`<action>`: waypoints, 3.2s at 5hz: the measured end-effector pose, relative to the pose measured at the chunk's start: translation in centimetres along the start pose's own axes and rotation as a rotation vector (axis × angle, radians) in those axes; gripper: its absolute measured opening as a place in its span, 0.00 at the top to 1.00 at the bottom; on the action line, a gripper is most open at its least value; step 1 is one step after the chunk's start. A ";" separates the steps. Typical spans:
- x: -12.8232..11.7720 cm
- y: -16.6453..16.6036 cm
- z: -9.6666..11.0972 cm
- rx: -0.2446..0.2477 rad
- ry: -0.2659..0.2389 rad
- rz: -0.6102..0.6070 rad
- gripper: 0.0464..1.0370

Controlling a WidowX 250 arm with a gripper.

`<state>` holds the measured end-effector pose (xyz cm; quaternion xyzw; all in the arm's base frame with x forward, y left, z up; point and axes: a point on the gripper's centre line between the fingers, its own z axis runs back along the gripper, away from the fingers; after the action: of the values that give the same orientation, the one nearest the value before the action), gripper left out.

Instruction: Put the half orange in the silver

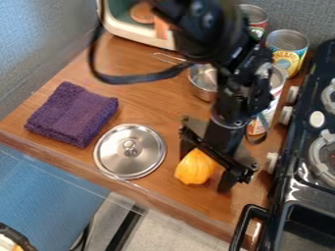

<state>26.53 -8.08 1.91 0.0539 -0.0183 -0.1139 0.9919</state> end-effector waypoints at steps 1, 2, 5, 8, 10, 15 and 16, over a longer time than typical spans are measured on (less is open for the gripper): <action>0.4 0.1 0.0 0.000 -0.001 0.003 0.34; 0.3 0.3 0.3 -0.008 0.006 0.009 0.41; 6.1 6.1 7.3 -0.057 -0.138 0.244 0.41; 13.4 9.2 6.4 -0.011 -0.191 0.335 0.41; 16.1 9.3 4.4 -0.003 -0.145 0.355 0.41; 18.0 11.1 6.1 -0.023 -0.167 0.395 0.04; 17.7 10.8 9.1 -0.061 -0.219 0.380 0.04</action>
<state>45.71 -2.57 12.60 0.0065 -0.1324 0.0692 0.9888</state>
